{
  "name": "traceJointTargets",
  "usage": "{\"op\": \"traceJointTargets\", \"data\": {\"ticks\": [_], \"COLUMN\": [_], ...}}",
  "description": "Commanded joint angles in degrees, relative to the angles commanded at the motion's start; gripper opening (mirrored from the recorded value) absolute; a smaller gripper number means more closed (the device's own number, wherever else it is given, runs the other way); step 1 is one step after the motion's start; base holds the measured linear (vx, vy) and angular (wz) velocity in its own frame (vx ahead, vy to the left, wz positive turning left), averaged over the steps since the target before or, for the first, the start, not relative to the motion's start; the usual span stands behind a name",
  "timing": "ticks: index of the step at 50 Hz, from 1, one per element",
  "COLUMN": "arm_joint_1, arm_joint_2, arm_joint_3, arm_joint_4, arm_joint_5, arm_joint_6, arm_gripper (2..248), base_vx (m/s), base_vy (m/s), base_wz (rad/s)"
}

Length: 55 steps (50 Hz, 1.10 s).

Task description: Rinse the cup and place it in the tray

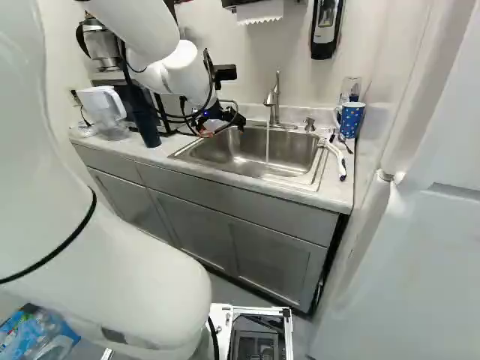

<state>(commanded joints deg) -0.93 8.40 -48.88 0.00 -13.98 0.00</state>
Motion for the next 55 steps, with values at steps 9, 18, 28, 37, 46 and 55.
{"op": "traceJointTargets", "data": {"ticks": [9,18,28,37,46,55], "arm_joint_1": [1.85,3.69,5.74,7.58,9.39,11.19], "arm_joint_2": [0.01,-0.08,-0.30,-0.59,-0.97,-1.44], "arm_joint_3": [0.00,-0.08,-0.28,-0.55,-0.91,-1.36], "arm_joint_4": [0.00,0.00,0.00,0.00,0.00,0.00], "arm_joint_5": [0.00,0.00,0.00,0.00,0.00,0.00], "arm_joint_6": [0.00,0.00,0.00,0.00,0.00,0.00], "arm_gripper": [247,247,247,247,247,247], "base_vx": [0.000,0.000,0.000,0.000,0.000,0.000], "base_vy": [0.000,0.000,0.000,0.000,0.000,0.000], "base_wz": [0.000,0.000,0.000,0.000,0.000,0.000]}}
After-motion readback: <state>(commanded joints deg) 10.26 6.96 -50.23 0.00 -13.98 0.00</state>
